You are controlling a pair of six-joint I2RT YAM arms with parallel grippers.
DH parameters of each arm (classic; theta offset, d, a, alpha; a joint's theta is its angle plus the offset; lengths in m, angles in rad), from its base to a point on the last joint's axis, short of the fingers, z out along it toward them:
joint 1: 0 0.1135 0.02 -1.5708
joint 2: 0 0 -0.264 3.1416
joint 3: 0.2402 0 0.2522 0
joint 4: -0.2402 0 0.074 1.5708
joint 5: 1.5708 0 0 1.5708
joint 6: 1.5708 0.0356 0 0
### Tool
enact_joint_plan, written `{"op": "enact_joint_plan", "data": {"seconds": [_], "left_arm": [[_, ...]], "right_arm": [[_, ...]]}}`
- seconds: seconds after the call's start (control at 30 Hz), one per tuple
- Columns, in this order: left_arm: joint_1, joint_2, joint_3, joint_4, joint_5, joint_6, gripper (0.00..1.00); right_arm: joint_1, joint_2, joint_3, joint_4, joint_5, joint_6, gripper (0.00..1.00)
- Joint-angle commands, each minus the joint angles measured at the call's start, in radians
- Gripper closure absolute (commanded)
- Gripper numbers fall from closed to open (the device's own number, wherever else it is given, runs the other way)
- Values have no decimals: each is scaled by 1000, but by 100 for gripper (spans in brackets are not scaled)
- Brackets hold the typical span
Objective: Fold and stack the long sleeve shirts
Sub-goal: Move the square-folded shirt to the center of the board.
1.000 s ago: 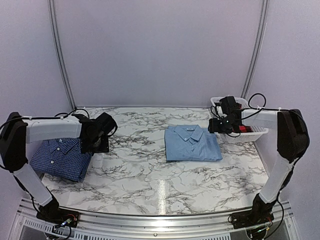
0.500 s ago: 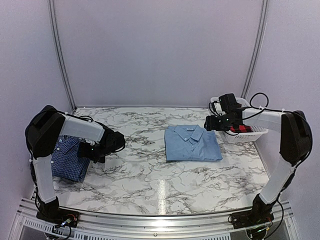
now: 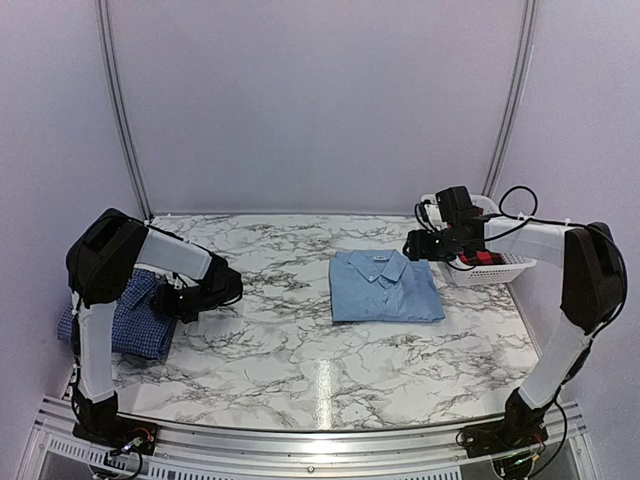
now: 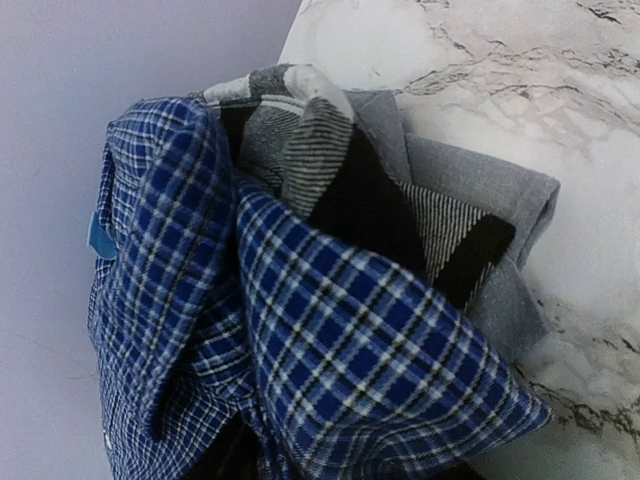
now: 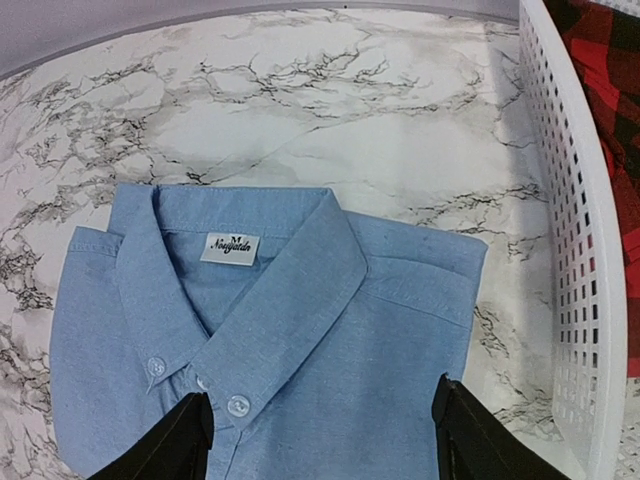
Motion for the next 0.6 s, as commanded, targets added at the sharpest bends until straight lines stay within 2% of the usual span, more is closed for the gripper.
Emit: {"op": "enact_joint_plan", "data": {"seconds": [0.0,0.2,0.4,0.57], "left_arm": [[35,19,31,-40,-27,12,63],[53,-16,24,7,-5,89,100],[41,-80,44,68,129,146,100],[-4,-91,130,69,224,153,100]], "right_arm": [[12,-35,-6,27,-12,12,29],[13,-39,-14,35,-22,16,29],[18,-42,-11,35,-24,14,29],[19,-46,-12,37,-29,14,29]]}}
